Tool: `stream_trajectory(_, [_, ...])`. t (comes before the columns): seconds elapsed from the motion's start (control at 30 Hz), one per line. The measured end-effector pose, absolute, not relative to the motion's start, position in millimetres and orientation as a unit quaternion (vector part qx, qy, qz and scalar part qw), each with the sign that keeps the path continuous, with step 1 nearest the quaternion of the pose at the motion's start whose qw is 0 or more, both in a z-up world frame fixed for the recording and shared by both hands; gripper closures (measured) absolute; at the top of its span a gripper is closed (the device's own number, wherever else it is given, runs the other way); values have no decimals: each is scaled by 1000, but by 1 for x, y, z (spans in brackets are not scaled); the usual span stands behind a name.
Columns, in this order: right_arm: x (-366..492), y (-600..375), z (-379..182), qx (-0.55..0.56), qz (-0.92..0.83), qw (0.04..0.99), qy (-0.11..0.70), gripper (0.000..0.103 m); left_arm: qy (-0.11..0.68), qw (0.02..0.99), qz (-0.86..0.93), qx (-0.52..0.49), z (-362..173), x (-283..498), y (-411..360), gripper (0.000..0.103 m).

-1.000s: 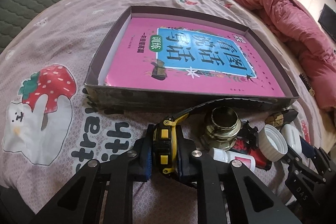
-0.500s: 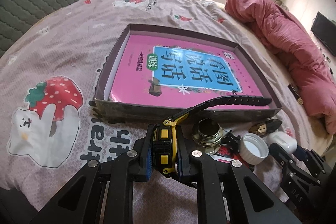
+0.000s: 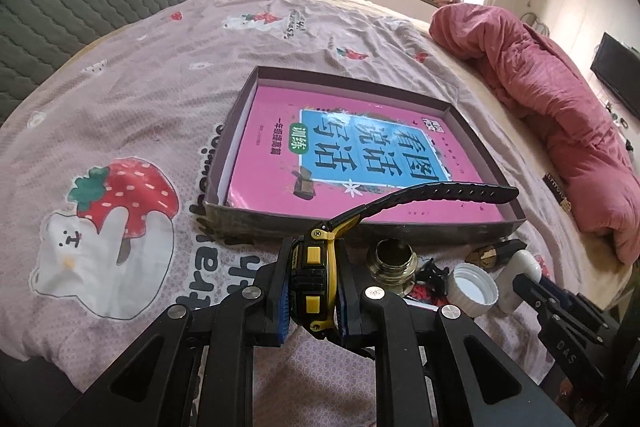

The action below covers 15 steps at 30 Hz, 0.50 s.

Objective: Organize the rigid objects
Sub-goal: 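Lift the watch with the left tool while the right tool carries the AirPods case over the box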

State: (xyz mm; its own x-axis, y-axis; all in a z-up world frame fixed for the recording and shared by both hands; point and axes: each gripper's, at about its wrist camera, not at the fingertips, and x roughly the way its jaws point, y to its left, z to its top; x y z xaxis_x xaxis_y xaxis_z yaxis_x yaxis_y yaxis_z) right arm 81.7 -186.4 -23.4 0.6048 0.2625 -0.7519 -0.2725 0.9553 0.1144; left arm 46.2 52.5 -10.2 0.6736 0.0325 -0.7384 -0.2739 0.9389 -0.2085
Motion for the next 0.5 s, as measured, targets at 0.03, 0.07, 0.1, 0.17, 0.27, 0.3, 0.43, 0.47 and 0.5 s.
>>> stream_trajectory(0.03, [83,-190,-24,5,149,895,421,79,394,903,86,-152,-9,46,53,86])
stream_trajectory(0.07, [84,-193,-25,11,148,894,424,79,392,903,85,-152,-8,45,53,86])
stream_trajectory(0.1, [84,-195,-25,12,145,892,428,79,392,904,83,-150,-7,45,52,86])
stream_trajectory(0.17, [84,-199,-28,16,142,890,433,79,393,903,83,-150,-7,45,51,86])
stream_trajectory(0.27, [84,-197,-28,8,142,891,431,79,395,903,82,-151,-7,46,51,86])
stream_trajectory(0.3, [84,-196,-28,5,143,891,430,79,394,903,81,-151,-7,46,51,86])
stream_trajectory(0.43, [89,-194,-32,11,150,886,438,81,389,905,77,-152,-3,47,50,86])
stream_trajectory(0.47, [88,-194,-31,10,152,887,436,81,386,907,76,-152,-1,46,50,86])
stream_trajectory(0.5, [86,-195,-27,10,156,889,431,81,384,908,76,-151,1,45,50,86])
